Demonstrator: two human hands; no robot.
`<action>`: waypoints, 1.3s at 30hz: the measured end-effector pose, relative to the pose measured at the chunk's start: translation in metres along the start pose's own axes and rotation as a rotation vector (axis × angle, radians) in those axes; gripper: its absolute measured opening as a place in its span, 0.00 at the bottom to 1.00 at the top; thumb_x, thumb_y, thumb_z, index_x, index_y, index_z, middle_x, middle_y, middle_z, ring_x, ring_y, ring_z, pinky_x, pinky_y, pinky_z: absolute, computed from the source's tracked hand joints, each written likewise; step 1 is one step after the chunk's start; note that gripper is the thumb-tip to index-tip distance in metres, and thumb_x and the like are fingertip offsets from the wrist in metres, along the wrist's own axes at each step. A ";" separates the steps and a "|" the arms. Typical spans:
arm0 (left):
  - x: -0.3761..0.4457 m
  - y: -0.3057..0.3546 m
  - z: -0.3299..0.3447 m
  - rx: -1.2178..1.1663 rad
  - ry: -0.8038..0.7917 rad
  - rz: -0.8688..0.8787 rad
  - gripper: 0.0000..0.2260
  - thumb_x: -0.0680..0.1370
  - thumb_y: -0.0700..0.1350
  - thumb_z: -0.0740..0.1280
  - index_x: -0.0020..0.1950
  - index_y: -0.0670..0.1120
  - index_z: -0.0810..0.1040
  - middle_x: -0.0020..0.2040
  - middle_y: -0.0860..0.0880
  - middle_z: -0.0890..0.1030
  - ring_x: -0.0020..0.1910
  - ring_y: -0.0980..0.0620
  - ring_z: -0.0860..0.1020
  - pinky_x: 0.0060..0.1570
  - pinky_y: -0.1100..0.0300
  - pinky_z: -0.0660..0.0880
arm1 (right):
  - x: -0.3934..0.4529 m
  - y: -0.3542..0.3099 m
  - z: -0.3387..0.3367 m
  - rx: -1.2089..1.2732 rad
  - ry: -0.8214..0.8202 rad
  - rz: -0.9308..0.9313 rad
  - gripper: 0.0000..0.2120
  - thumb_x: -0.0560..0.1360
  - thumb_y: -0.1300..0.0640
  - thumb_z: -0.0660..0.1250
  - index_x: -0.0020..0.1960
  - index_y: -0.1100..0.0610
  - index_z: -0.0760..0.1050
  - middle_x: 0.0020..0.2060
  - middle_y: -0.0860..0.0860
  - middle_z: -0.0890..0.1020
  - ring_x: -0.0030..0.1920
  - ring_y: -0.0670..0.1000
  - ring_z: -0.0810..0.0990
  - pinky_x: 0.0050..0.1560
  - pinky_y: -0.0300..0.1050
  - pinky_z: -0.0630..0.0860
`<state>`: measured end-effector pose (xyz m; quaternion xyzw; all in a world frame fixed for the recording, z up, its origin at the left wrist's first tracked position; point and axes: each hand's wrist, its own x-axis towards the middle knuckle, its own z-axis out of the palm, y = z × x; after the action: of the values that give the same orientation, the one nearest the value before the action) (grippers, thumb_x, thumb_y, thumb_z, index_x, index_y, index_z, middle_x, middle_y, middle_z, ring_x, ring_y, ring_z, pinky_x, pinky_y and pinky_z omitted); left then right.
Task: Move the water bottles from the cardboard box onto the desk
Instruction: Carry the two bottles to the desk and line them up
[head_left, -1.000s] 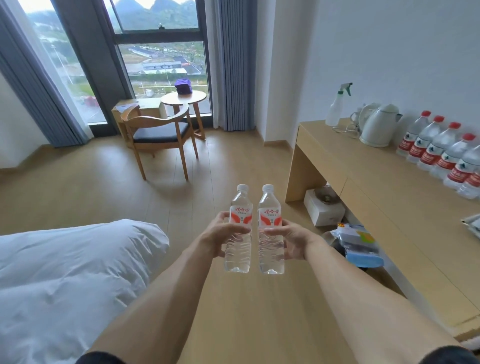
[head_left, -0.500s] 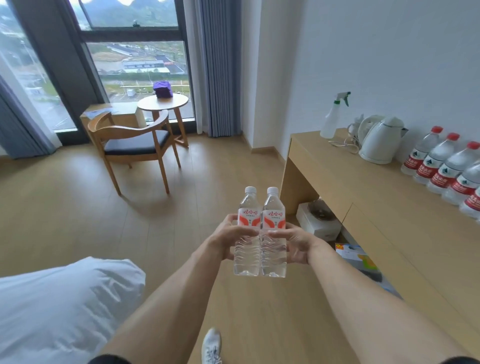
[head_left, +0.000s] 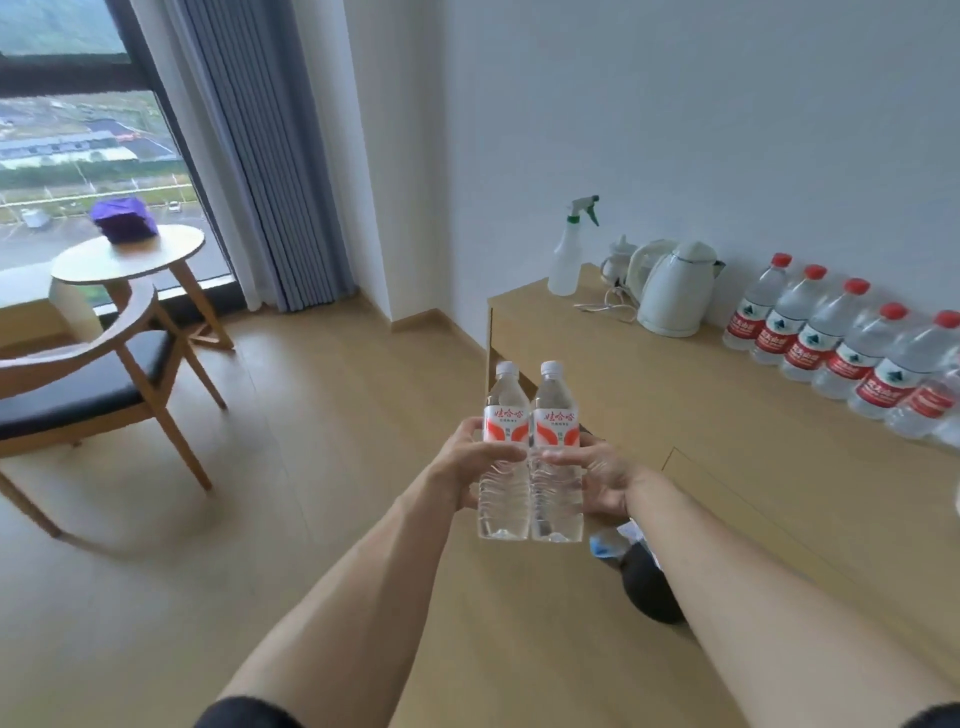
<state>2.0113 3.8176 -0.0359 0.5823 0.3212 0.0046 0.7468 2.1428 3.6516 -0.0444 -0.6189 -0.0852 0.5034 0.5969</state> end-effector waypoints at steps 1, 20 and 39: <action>0.012 0.009 0.004 0.020 -0.035 0.004 0.29 0.64 0.39 0.80 0.60 0.51 0.73 0.56 0.43 0.83 0.48 0.44 0.86 0.41 0.45 0.83 | 0.004 -0.006 -0.005 0.009 0.031 -0.002 0.30 0.66 0.63 0.78 0.67 0.54 0.76 0.59 0.60 0.84 0.59 0.64 0.83 0.55 0.70 0.78; 0.268 0.125 0.194 0.251 -0.369 -0.072 0.29 0.70 0.37 0.77 0.66 0.52 0.70 0.59 0.42 0.80 0.54 0.41 0.82 0.43 0.45 0.82 | 0.088 -0.109 -0.225 0.224 0.460 -0.064 0.23 0.71 0.63 0.77 0.64 0.51 0.77 0.59 0.58 0.83 0.59 0.62 0.82 0.57 0.71 0.77; 0.407 0.175 0.320 0.347 -0.701 -0.031 0.38 0.59 0.40 0.77 0.67 0.51 0.70 0.57 0.41 0.80 0.55 0.39 0.78 0.59 0.35 0.72 | 0.126 -0.150 -0.347 0.350 0.758 -0.236 0.37 0.64 0.61 0.82 0.69 0.51 0.72 0.58 0.55 0.84 0.60 0.62 0.82 0.64 0.69 0.74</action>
<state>2.5537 3.7517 -0.0388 0.6614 0.0511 -0.2604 0.7015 2.5285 3.5549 -0.0628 -0.6355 0.1567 0.1757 0.7353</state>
